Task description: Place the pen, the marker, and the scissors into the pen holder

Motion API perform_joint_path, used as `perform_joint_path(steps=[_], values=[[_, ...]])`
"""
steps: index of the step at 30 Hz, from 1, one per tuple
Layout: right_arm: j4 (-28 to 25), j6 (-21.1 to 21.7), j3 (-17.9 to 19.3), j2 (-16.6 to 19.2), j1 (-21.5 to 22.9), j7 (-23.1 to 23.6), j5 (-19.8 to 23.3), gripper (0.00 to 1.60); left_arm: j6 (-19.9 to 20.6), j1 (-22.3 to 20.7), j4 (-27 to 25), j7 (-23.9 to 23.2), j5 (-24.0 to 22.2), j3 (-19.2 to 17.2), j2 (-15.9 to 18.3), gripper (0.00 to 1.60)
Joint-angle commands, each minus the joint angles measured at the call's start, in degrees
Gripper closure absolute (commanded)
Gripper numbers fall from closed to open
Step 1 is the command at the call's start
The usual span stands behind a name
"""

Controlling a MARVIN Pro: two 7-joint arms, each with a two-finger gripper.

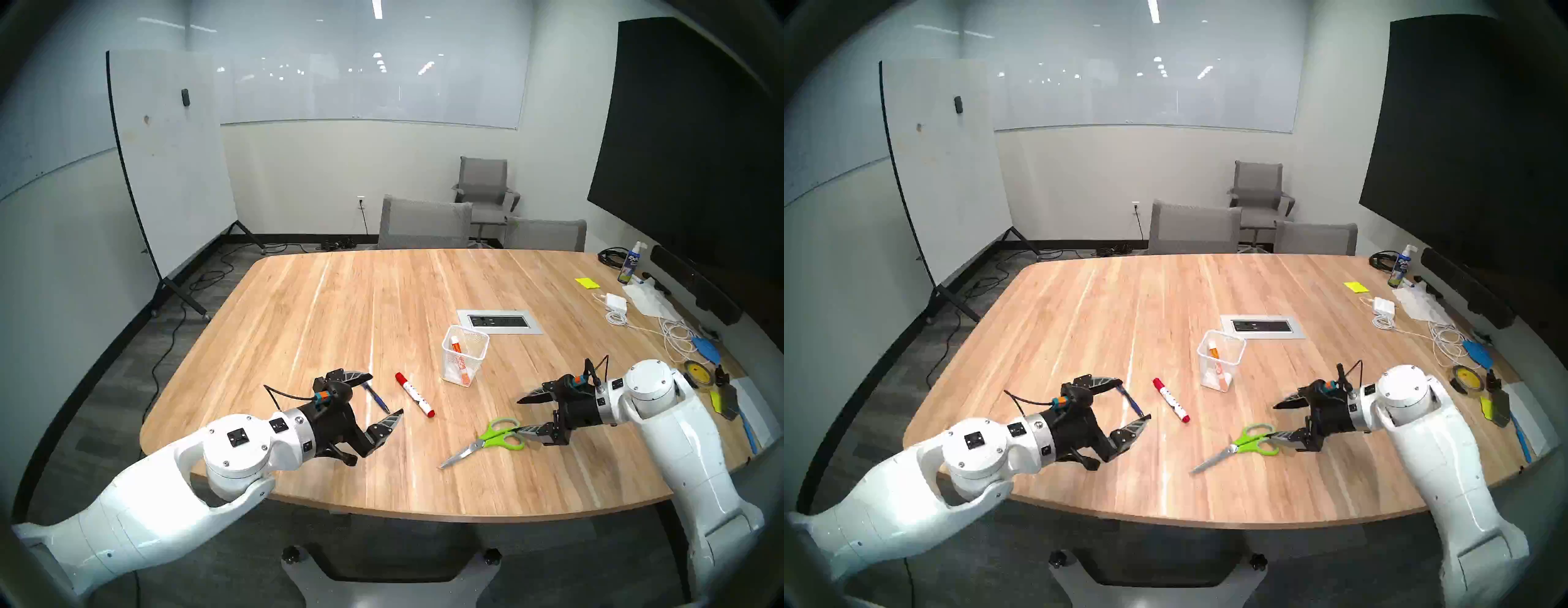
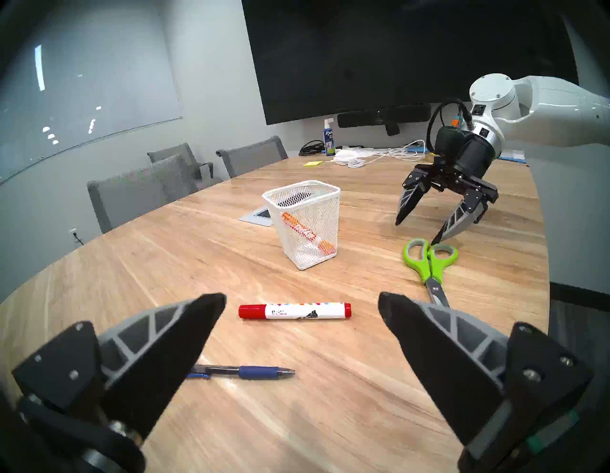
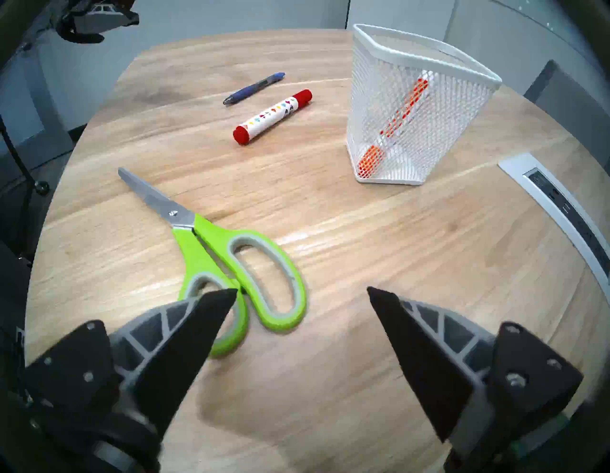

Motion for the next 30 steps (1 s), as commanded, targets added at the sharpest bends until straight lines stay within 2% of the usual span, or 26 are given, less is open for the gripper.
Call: perform_joint_path(steps=[1, 2, 3, 5, 10, 22, 27, 30], values=[[-0.6, -0.1, 0.2, -0.2, 0.8, -0.5, 0.0, 0.32, -0.4, -0.3, -1.2, 0.1, 0.1, -0.3, -0.1, 0.0], [-0.7, 0.0, 0.2, -0.3, 0.7, -0.8, -0.2, 0.33, -0.4, -0.3, -1.2, 0.1, 0.1, -0.3, -0.1, 0.0], [-0.7, 0.0, 0.2, -0.4, 0.7, -0.8, -0.3, 0.55, -0.4, -0.3, -1.2, 0.1, 0.1, -0.3, -0.1, 0.0], [-0.8, 0.1, 0.2, -0.5, 0.8, -0.9, -0.4, 0.8, -0.4, -0.3, -1.2, 0.1, 0.1, -0.3, -0.1, 0.0], [-1.1, 0.3, 0.0, -0.7, 0.6, -1.1, -0.9, 0.7, -0.4, -0.3, -1.2, 0.1, 0.1, -0.3, -0.1, 0.0], [-1.6, 0.6, -0.2, -1.1, 0.1, -1.5, -2.0, 0.7, -0.4, -0.3, -1.2, 0.1, 0.1, -0.3, -0.1, 0.0], [-1.7, 0.6, -0.2, -1.2, 0.0, -1.6, -2.5, 0.59, -0.4, -0.3, -1.2, 0.1, 0.1, -0.3, -0.1, 0.0], [-1.9, 0.7, -0.2, -1.2, -0.1, -1.5, -2.7, 0.58, -0.4, -0.3, -1.2, 0.1, 0.1, -0.3, -0.1, 0.0]])
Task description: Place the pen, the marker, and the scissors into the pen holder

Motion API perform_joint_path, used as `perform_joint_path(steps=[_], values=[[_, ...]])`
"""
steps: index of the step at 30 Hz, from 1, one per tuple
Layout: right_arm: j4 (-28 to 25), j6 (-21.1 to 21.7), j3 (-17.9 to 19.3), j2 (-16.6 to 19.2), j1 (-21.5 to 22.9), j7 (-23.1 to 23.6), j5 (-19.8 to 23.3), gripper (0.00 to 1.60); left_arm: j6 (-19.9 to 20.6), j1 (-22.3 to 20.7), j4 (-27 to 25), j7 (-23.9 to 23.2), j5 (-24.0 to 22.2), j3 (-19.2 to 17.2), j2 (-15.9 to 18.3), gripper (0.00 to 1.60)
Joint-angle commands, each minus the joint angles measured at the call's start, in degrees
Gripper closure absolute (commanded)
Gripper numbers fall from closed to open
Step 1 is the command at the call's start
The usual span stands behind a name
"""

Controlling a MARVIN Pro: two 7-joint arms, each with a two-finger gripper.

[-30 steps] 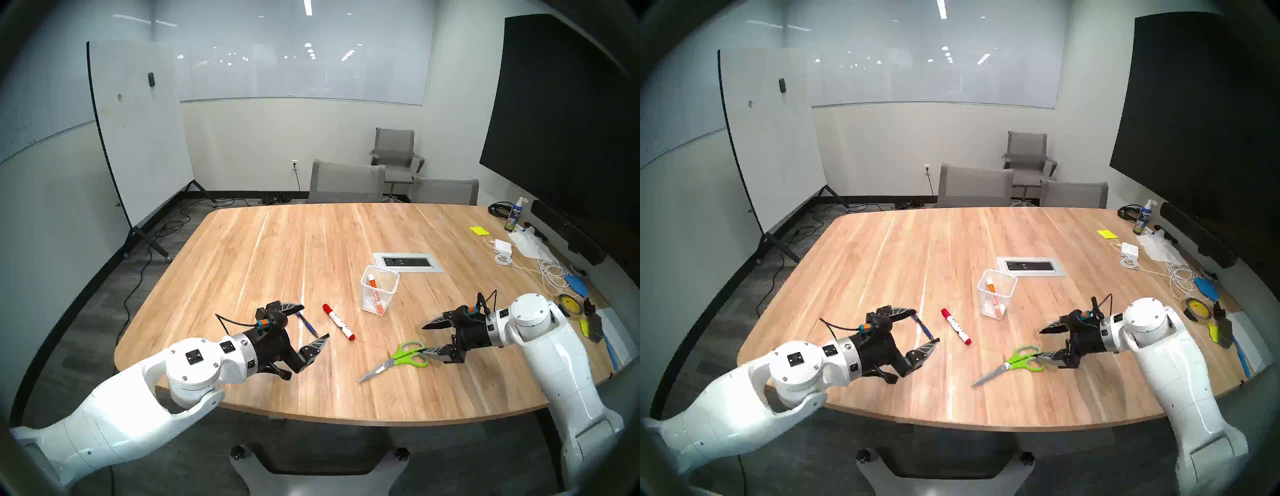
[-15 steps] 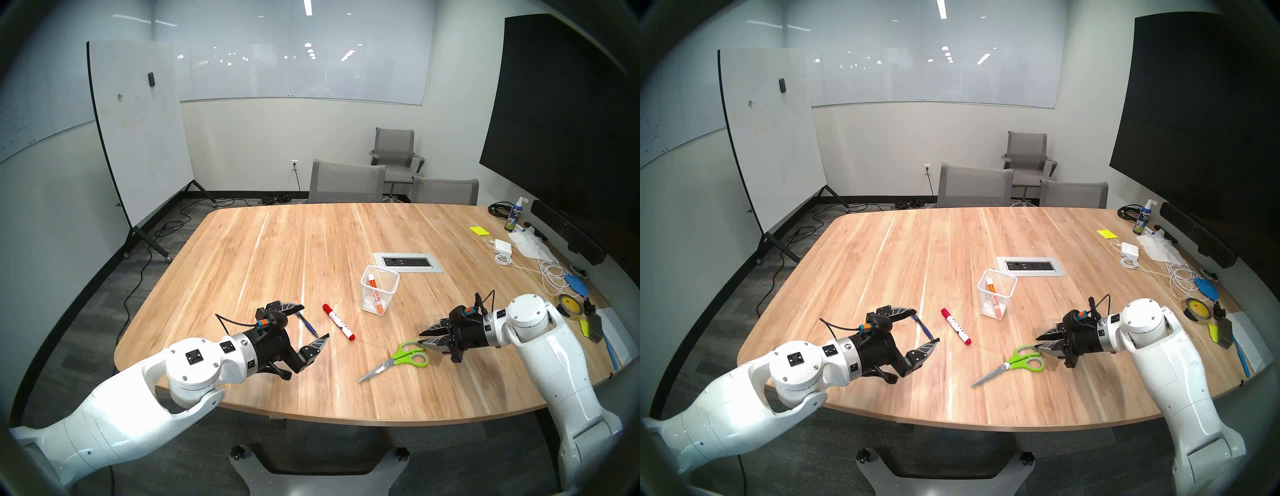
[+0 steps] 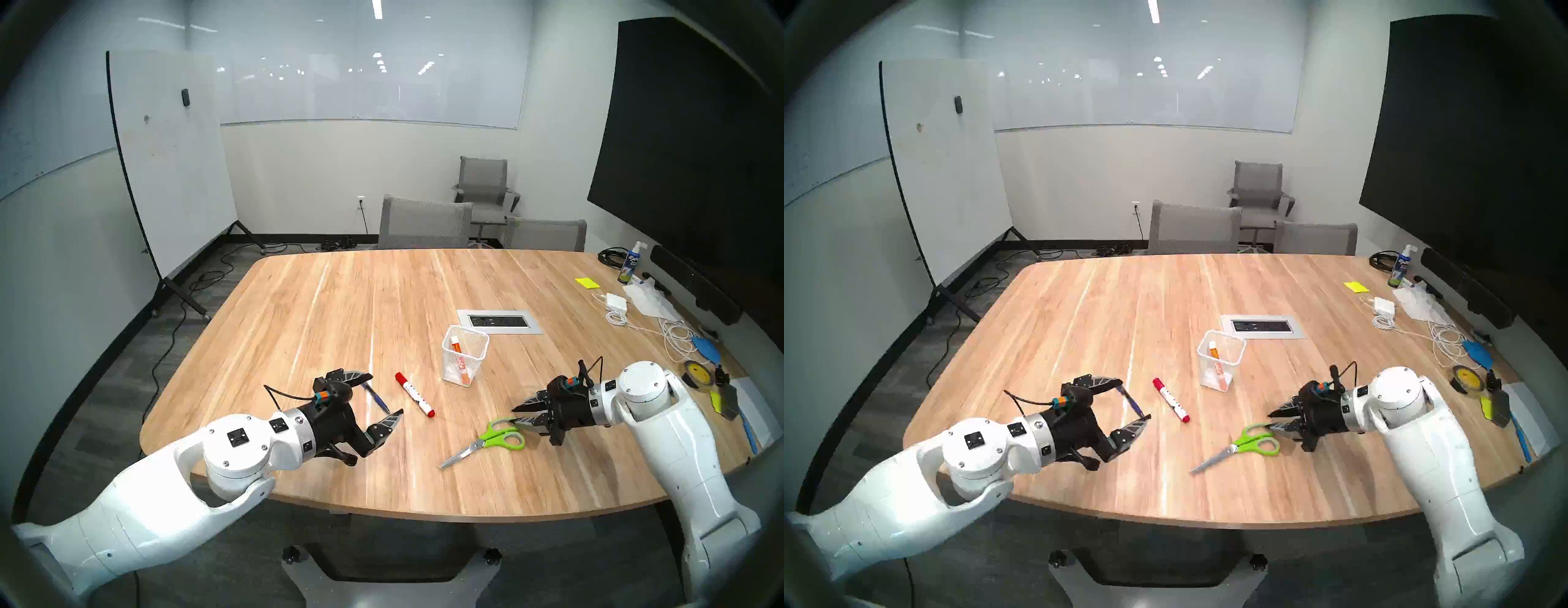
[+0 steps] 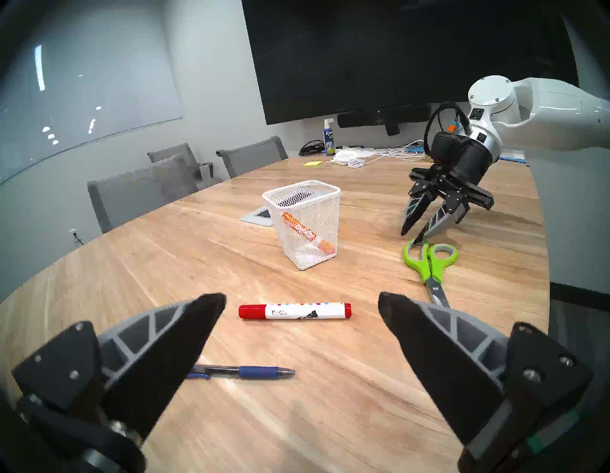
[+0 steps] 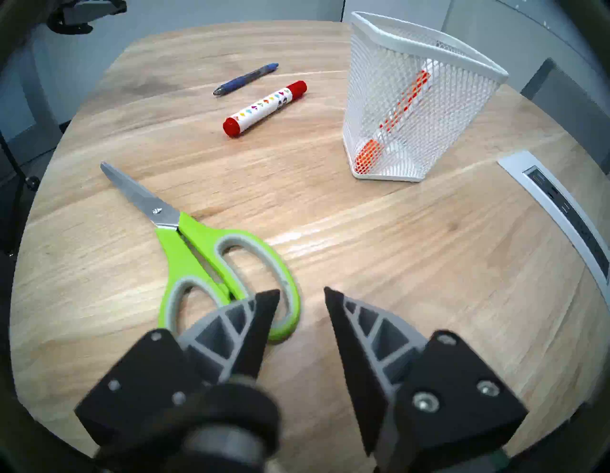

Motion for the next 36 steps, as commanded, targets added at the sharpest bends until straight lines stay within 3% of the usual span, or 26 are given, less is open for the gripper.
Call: perform_joint_path(steps=[1, 6, 13, 26, 28, 30, 32, 33, 35, 36], values=[[-1.1, 0.1, 0.0, 0.2, 0.1, 0.2, -0.1, 0.56, -0.4, -0.3, -1.2, 0.1, 0.1, -0.3, -0.1, 0.0], [-1.0, -0.1, 0.0, 0.1, -0.2, 0.1, -0.5, 0.44, -0.4, -0.3, -1.2, 0.1, 0.1, -0.3, -0.1, 0.0], [-0.7, -0.3, -0.3, 0.0, -0.3, -0.1, -1.1, 0.48, -0.4, -0.3, -1.2, 0.1, 0.1, -0.3, -0.1, 0.0], [-0.5, -0.1, -1.1, -0.1, -0.8, -0.8, -2.4, 0.4, -0.4, -0.3, -1.2, 0.1, 0.1, -0.3, -0.1, 0.0], [-0.4, -0.1, -1.2, -0.1, -0.9, -0.9, -2.6, 0.5, -0.4, -0.3, -1.2, 0.1, 0.1, -0.3, -0.1, 0.0], [-0.3, -0.2, -1.4, -0.2, -0.9, -1.0, -2.7, 0.72, -0.4, -0.3, -1.2, 0.1, 0.1, -0.3, -0.1, 0.0], [-0.2, -0.2, -1.5, -0.2, -0.9, -1.0, -2.7, 0.97, -0.4, -0.3, -1.2, 0.1, 0.1, -0.3, -0.1, 0.0], [-0.2, -0.2, -1.6, -0.2, -0.9, -1.0, -2.7, 1.19, -0.4, -0.3, -1.2, 0.1, 0.1, -0.3, -0.1, 0.0], [-0.2, -0.2, -1.7, -0.1, -0.8, -1.0, -2.8, 1.47, -0.4, -0.3, -1.2, 0.1, 0.1, -0.3, -0.1, 0.0], [-0.2, -0.2, -1.7, -0.1, -0.9, -1.0, -2.8, 1.56, -0.4, -0.3, -1.2, 0.1, 0.1, -0.3, -0.1, 0.0]])
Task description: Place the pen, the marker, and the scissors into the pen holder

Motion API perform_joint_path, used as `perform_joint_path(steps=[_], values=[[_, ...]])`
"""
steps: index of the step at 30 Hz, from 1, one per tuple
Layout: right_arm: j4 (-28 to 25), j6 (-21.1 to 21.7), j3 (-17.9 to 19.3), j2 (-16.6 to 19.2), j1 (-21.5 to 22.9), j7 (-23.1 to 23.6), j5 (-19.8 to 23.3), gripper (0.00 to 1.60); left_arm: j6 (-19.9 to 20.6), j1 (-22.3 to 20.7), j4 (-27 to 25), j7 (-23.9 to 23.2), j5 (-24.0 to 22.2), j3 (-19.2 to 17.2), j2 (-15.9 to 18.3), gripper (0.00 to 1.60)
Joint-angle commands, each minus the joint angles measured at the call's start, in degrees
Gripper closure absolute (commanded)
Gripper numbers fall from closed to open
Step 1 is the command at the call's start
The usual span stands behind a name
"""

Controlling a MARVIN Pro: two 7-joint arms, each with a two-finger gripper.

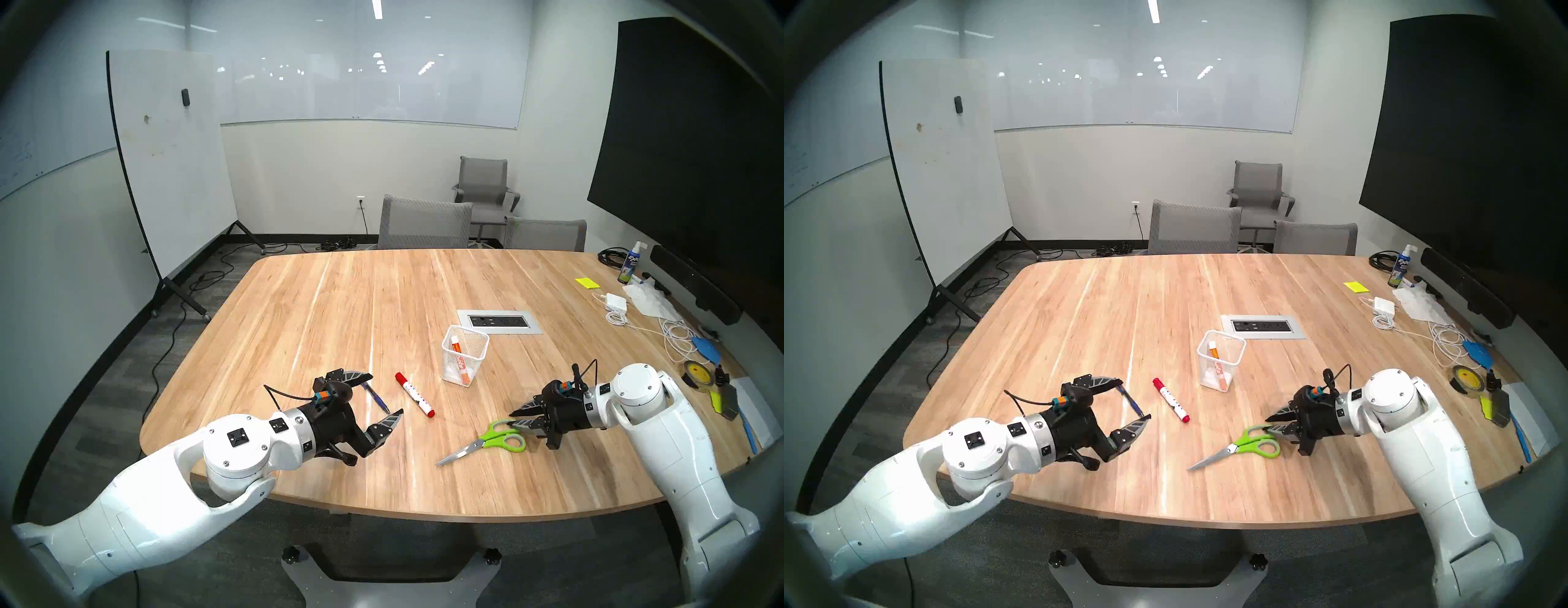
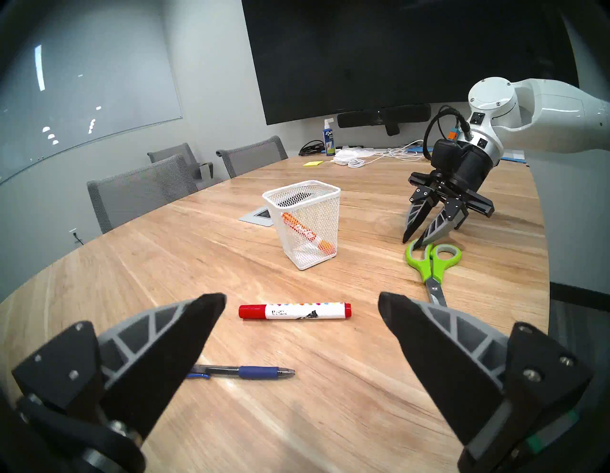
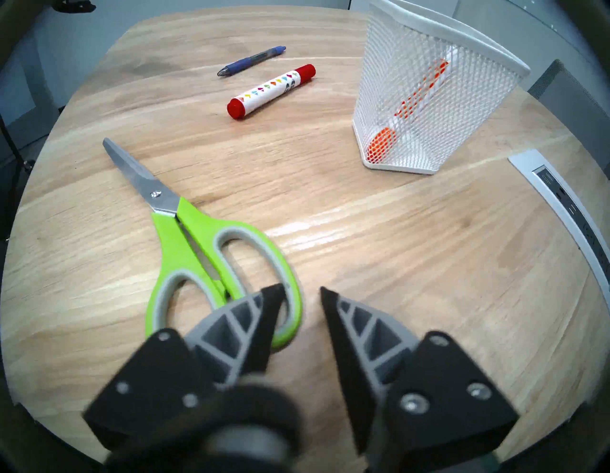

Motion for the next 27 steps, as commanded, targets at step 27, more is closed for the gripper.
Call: perform_joint_path(steps=[27], values=[[-1.5, 5.0, 7.4, -1.3, 3.9, 3.9, 7.7, 1.6, -0.4, -0.3, -1.1, 0.1, 0.1, -0.3, -0.1, 0.0]])
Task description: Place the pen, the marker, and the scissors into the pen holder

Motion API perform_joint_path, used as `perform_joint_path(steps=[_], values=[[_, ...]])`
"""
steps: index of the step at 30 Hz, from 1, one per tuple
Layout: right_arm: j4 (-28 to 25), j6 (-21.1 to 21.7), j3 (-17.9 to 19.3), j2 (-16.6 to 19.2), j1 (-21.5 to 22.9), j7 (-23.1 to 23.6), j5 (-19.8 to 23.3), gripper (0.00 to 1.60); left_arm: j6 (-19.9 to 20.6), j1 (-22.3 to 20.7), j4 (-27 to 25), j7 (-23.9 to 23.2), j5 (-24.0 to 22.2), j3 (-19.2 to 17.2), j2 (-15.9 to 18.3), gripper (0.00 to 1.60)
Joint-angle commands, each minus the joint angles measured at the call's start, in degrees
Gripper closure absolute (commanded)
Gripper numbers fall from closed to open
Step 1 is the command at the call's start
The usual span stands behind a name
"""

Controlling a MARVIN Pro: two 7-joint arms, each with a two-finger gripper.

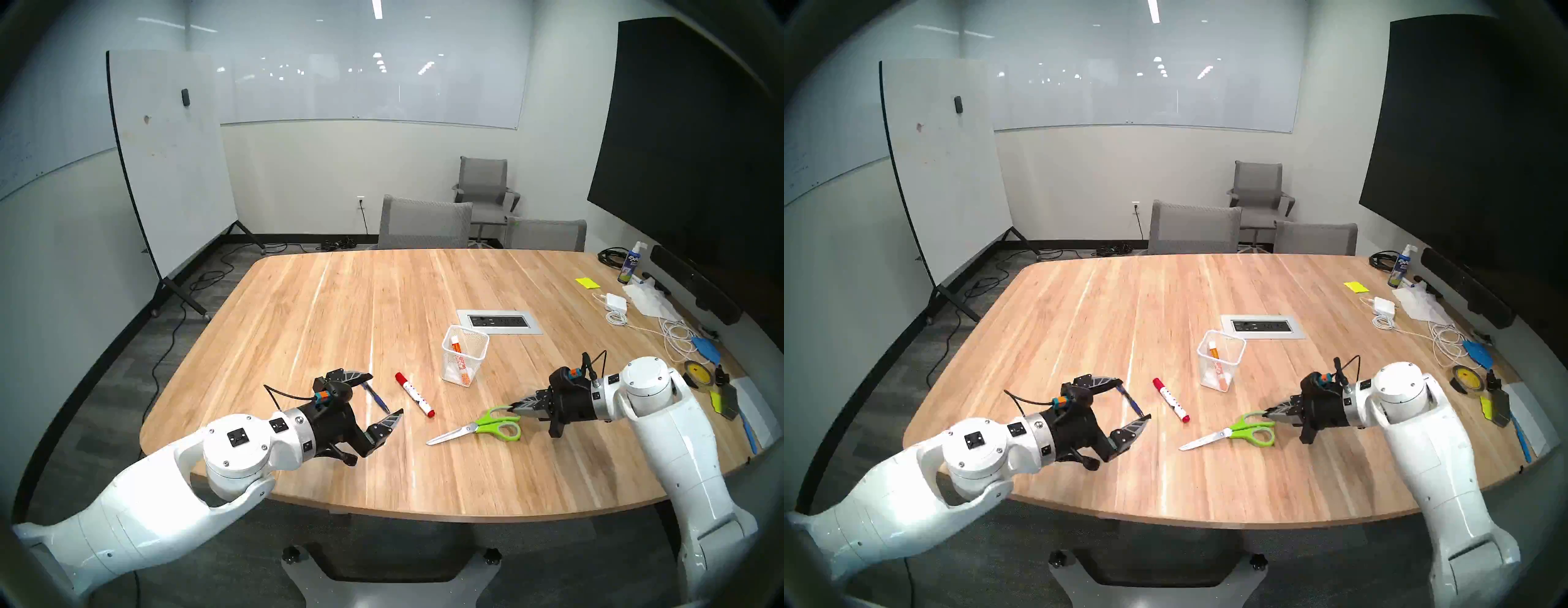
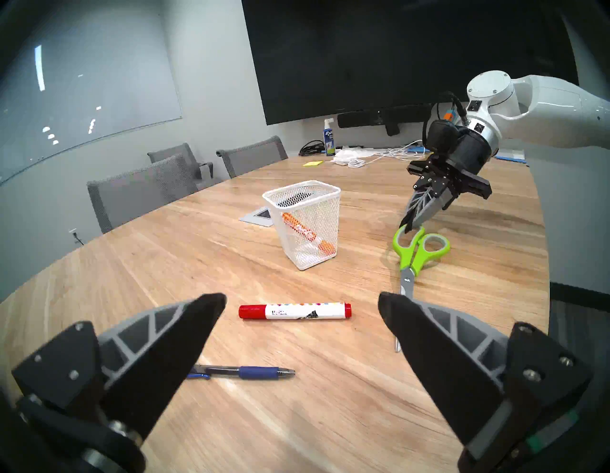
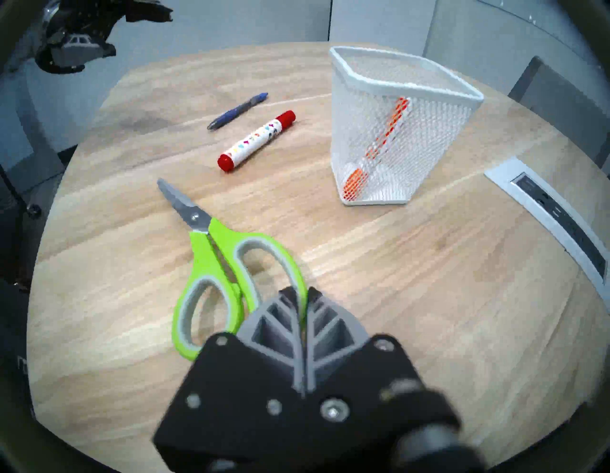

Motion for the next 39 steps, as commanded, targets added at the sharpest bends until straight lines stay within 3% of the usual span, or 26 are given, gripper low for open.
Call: perform_joint_path(steps=[1, 14, 29, 39], values=[[-1.2, -0.1, 2.6, -0.1, 2.3, 0.2, 2.2, 1.6, -0.4, -0.3, -1.1, 0.1, 0.1, -0.3, -0.1, 0.0], [-3.3, -7.4, 7.0, -2.2, -0.5, -1.9, 4.0, 1.6, -0.4, -0.3, -1.2, 0.1, 0.1, -0.3, -0.1, 0.0], [-4.1, -3.3, 8.9, -2.5, 1.7, 0.8, 6.6, 1.6, -0.4, -0.3, -1.2, 0.1, 0.1, -0.3, -0.1, 0.0], [-3.1, -2.7, 8.1, -1.7, 1.5, 2.6, 5.1, 1.6, -0.4, -0.3, -1.2, 0.2, 0.1, -0.3, 0.0, 0.0]])
